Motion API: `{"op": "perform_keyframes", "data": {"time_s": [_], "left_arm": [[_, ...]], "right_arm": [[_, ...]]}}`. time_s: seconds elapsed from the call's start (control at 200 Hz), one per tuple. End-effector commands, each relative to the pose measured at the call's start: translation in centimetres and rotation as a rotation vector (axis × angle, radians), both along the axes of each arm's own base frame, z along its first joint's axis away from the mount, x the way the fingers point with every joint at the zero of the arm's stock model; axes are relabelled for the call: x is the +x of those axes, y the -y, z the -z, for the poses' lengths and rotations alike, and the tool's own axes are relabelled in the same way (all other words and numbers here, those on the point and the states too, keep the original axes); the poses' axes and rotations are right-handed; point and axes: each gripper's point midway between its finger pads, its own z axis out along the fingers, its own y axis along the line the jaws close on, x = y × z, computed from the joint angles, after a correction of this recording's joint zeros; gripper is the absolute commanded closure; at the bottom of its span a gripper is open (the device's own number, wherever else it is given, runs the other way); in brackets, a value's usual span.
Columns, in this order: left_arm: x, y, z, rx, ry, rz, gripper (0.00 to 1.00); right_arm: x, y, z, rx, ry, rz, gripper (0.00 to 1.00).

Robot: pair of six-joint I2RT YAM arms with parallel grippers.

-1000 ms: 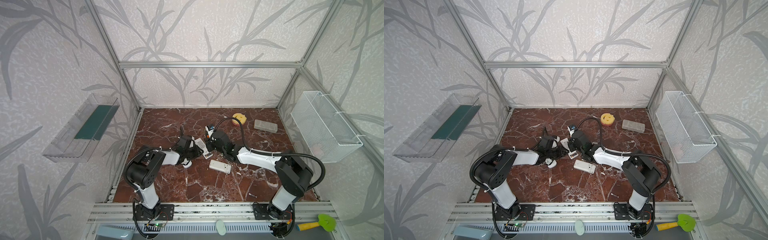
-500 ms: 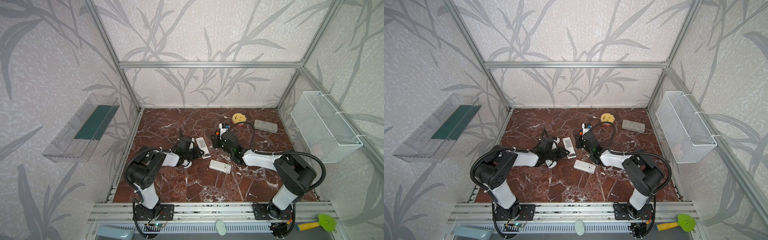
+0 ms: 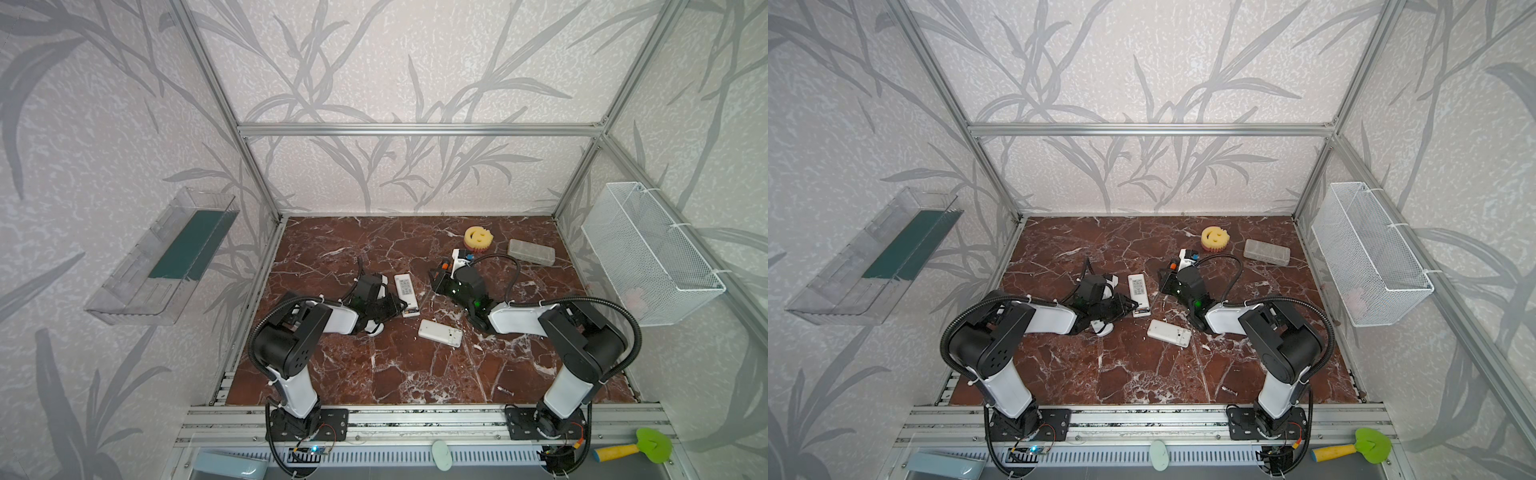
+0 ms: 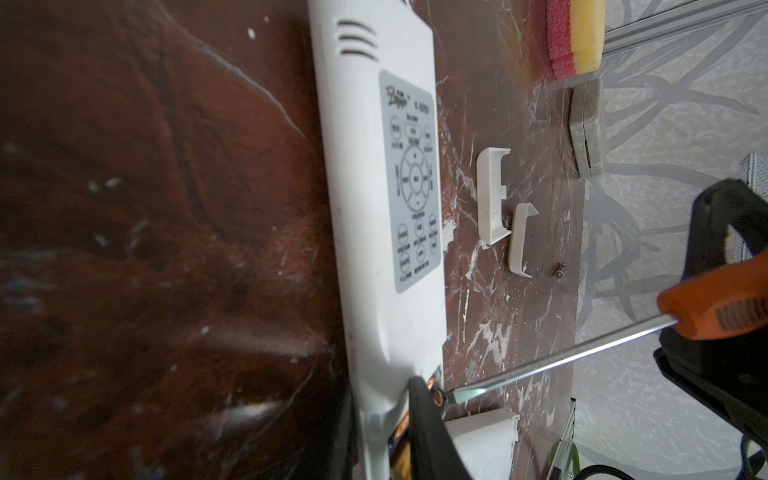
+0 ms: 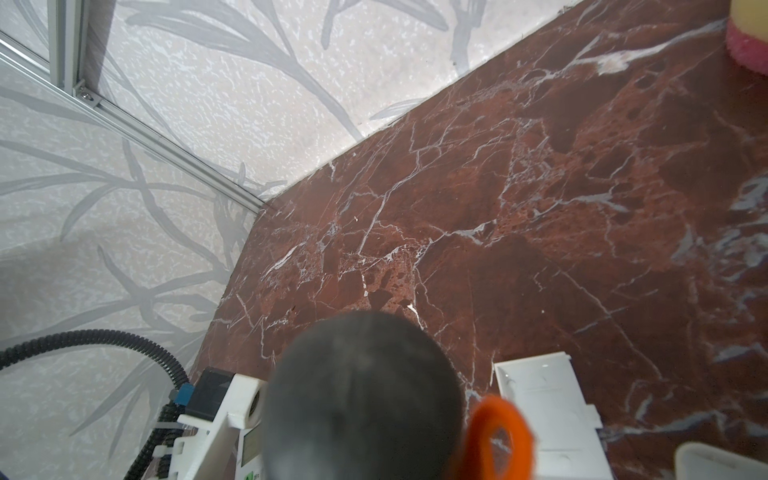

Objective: Unload the batteries from the remote control

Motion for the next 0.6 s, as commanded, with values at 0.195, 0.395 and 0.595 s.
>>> {"op": "perform_keyframes", "data": {"time_s": [0.195,0.395,0.595], "left_arm": [[-2.4,-0.9,3.1,0.046,-0.123,-0.008,0.79],[-2.4,-0.8,2.9,0.04,-0.121,-0.01,0.8],[-2.4,-0.8,2.9,0.036,-0.119,-0.011,0.8]], "right_arm": [[-2.2,-2.6,-1.2,0.097,-0.04,-0.116,1.0],[-2.3,-2.5,-3.8,0.134,0.004,-0.121,1.0],[-2.8,-2.3,-4.9,0.12,0.014,-0.129,1.0]]}}
